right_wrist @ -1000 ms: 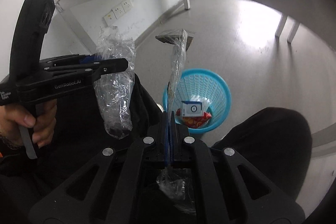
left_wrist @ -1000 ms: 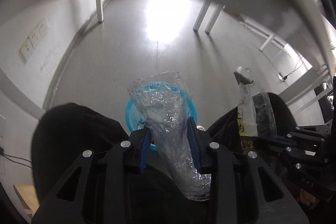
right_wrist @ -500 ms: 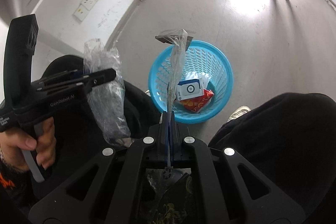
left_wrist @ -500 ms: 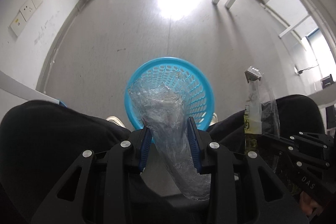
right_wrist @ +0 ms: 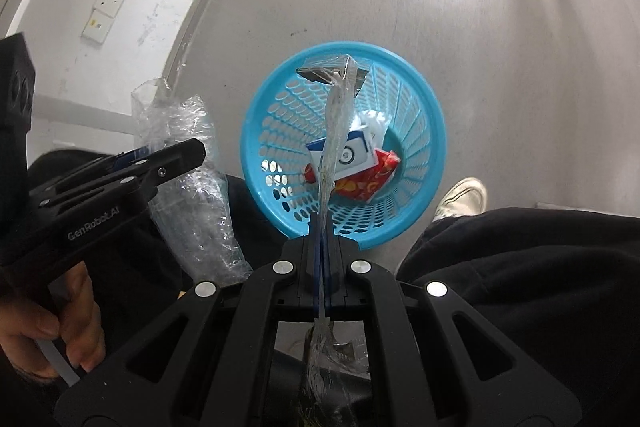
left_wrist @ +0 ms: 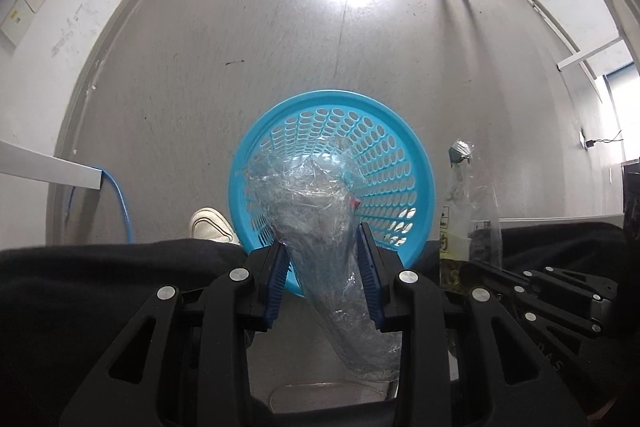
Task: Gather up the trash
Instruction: 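Carry the plastic wrap and clear wrapper down over the blue wastebasket, then open both grippers to drop the wrappers into the wastebasket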
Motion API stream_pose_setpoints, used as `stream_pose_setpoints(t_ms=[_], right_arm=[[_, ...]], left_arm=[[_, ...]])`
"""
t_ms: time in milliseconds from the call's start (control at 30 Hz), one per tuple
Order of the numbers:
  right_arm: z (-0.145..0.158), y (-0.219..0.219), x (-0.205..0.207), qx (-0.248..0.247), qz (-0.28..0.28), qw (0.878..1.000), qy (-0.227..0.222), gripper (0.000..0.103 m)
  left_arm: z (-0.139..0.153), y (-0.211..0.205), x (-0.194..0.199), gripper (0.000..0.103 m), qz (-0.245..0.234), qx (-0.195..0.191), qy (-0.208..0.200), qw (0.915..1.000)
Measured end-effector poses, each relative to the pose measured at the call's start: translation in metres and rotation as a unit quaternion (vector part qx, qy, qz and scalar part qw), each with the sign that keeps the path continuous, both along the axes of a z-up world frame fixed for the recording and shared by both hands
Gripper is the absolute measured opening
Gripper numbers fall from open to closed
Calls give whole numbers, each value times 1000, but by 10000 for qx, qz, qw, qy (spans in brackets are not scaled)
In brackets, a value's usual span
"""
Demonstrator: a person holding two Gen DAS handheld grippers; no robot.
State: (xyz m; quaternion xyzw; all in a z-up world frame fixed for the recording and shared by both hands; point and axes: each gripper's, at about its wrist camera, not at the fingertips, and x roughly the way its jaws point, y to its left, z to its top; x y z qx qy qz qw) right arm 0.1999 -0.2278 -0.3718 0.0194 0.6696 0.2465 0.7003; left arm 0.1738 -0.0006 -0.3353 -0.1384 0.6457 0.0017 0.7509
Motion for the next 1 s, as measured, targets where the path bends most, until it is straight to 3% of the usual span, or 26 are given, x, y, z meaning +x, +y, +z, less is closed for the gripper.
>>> stream_pose_setpoints(t_ms=[433, 767, 867, 900, 933, 967, 1000], right_arm=[[-69, 13, 52, -198, -388, 9972, 606, 1], [-113, 11, 86, 40, -1034, 9892, 1035, 1], [-118, 12, 89, 30, -1037, 9892, 1035, 3], [-119, 13, 90, 49, -1039, 9888, 1069, 4], [-120, 13, 91, 40, -1046, 9887, 1074, 11], [-120, 12, 92, 6, -1068, 9885, 1066, 24], [-120, 12, 93, 2, -1101, 9881, 1070, 29]], left_arm=[[-51, -6, 43, 33, -214, 521, 465, 9973], [-74, 0, 67, 33, -108, 358, 518, 9980], [-74, 2, 71, 43, -38, 347, 458, 9983], [-71, 5, 73, 58, 24, 399, 374, 9985], [-68, 6, 74, 65, 98, 367, 271, 9989], [-67, 9, 74, 65, 172, 294, 205, 9992], [-66, 10, 74, 65, 216, 245, 181, 9993]])
